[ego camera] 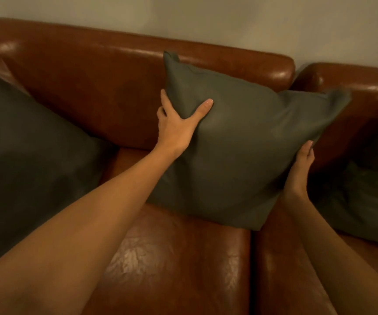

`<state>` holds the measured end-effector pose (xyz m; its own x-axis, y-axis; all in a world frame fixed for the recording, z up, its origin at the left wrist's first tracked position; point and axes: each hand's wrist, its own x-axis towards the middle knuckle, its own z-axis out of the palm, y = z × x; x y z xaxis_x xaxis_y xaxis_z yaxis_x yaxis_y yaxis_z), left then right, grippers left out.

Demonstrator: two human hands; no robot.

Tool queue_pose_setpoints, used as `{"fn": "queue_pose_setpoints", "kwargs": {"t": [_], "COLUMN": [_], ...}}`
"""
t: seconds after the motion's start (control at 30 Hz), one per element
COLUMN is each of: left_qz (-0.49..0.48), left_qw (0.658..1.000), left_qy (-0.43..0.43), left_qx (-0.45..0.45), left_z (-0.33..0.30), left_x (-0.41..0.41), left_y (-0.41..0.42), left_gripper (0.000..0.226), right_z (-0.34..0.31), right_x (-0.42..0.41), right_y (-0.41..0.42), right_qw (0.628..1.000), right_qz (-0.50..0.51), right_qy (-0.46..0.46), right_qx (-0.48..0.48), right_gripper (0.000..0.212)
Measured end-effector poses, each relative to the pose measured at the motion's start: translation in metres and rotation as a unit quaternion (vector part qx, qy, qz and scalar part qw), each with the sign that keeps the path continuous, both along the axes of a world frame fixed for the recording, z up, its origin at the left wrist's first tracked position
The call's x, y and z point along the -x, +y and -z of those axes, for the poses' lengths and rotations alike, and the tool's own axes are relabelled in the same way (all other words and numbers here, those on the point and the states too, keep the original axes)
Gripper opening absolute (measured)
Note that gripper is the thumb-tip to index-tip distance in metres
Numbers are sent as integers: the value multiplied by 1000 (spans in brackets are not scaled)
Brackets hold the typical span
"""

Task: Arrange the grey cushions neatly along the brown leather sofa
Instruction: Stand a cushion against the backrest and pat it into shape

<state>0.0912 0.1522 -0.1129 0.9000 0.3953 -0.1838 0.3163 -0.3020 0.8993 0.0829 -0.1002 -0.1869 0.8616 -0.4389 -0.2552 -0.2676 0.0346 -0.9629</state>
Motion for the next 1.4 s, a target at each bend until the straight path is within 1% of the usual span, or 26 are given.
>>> {"fn": "queue_pose_setpoints", "kwargs": {"t": [0.1, 0.27, 0.33, 0.4, 0.47, 0.53, 0.63, 0.7, 0.73, 0.83, 0.9, 0.97, 1.03, 1.07, 1.17, 1.23, 1.27, 1.3, 1.33, 1.4], "left_qz": [4, -5, -15, -27, -46, -65, -71, -38, -7, 119, 200, 249, 248, 237, 219, 211, 200, 190, 182, 172], "left_qw": [999, 999, 998, 998, 996, 995, 988, 975, 970, 949, 938, 934, 934, 934, 937, 940, 944, 948, 951, 954], "left_qy": [0, -20, -24, -29, -41, -60, -119, -176, -201, -248, -227, -180, -152, -150, -160, -162, -162, -164, -166, -168], "left_qx": [33, 45, 50, 58, 63, 36, -74, -128, -138, -151, -169, -180, -209, -221, -220, -213, -205, -197, -188, -178], "left_z": [0, 8, 11, 12, 9, -2, -28, -49, -60, -91, -103, -103, -97, -95, -90, -88, -86, -84, -82, -80], "left_x": [-5, -8, -6, -4, -1, 1, 0, -7, -12, -31, -44, -55, -62, -63, -60, -58, -57, -57, -57, -56], "left_y": [9, 25, 35, 46, 57, 65, 76, 81, 82, 75, 65, 59, 62, 66, 76, 78, 81, 83, 86, 89], "left_gripper": [116, 114, 113, 112, 111, 109, 104, 94, 88, 78, 79, 87, 94, 93, 78, 73, 72, 72, 74, 77], "right_z": [-2, -10, -18, -27, -37, -45, -54, -59, -62, -69, -77, -84, -92, -95, -91, -81, -70, -55, -38, 3], "right_x": [-2, 1, 1, -1, -3, -7, -11, -13, -13, -20, -22, -22, -20, -18, -15, -7, -1, 6, 13, 34], "right_y": [10, 27, 37, 48, 60, 72, 89, 99, 104, 120, 134, 150, 160, 162, 141, 115, 100, 84, 68, 45], "right_qw": [1000, 998, 997, 995, 994, 993, 992, 991, 991, 991, 988, 982, 973, 969, 964, 965, 969, 976, 983, 985], "right_qz": [17, 58, 69, 66, 58, 48, 42, 44, 42, 19, -17, -59, -99, -116, -127, -100, -76, -40, 1, 58], "right_qy": [-8, -28, -47, -70, -86, -102, -119, -119, -113, -101, -108, -116, -117, -123, -140, -119, -95, -52, 7, 136], "right_qx": [-7, 0, 6, 13, 19, 25, 30, 43, 51, 85, 105, 140, 174, 179, 189, 212, 217, 208, 183, 88], "right_gripper": [77, 79, 72, 64, 59, 55, 56, 64, 70, 80, 75, 63, 52, 49, 43, 40, 40, 40, 43, 58]}}
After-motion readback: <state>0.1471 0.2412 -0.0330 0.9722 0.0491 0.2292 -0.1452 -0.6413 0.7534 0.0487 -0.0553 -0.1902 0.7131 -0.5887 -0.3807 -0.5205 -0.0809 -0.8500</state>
